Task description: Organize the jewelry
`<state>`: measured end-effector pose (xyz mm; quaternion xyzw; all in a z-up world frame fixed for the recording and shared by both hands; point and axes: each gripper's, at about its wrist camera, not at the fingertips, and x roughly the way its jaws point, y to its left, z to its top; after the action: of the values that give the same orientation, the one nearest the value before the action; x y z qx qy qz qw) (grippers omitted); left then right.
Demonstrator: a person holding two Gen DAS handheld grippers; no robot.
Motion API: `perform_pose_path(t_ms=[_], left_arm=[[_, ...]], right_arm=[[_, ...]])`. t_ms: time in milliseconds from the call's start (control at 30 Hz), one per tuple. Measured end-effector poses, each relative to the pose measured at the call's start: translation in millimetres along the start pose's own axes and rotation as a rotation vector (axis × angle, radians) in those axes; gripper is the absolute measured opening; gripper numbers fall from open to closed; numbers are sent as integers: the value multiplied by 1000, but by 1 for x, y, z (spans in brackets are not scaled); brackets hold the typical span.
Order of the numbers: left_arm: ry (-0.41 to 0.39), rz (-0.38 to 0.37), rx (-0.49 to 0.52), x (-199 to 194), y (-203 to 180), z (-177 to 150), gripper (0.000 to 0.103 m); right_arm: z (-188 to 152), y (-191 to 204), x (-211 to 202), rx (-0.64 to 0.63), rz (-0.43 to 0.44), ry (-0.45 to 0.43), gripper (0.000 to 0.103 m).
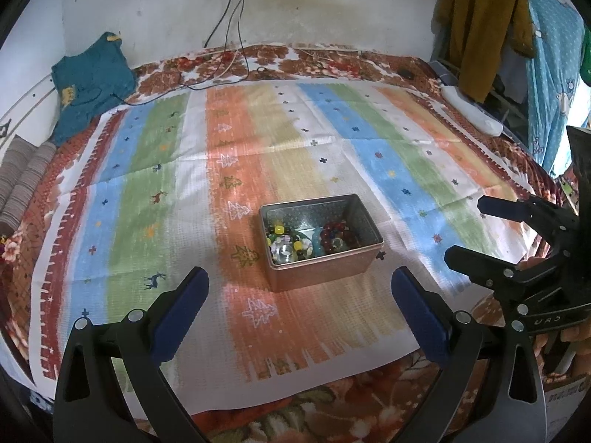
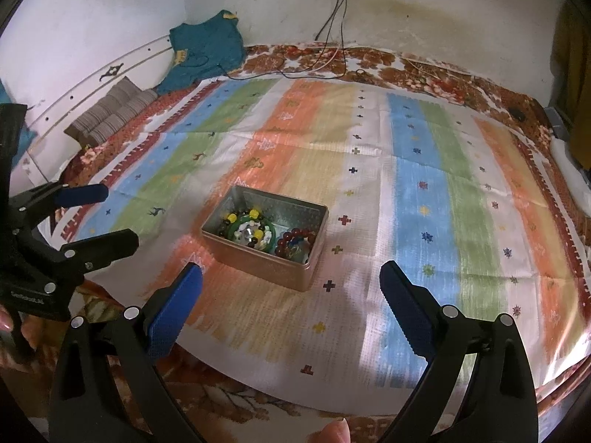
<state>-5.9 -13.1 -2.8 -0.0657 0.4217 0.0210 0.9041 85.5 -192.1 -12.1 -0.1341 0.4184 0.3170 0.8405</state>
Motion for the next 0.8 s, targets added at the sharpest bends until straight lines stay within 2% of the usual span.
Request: perform_pose_path(t_ms=[167,367,800], left_arm=[[-31,17,13,-6,-3,-1,97],[-54,1,15,-12,-6,-3,97],[-78,-5,27,-16,-11,-3,97]], right_arm=[[-2,5,-7,-24,-23,-37,97],[-5,-1,-14,12,-12,-72,97],[-6,0,-19,7,-16,-94,97]])
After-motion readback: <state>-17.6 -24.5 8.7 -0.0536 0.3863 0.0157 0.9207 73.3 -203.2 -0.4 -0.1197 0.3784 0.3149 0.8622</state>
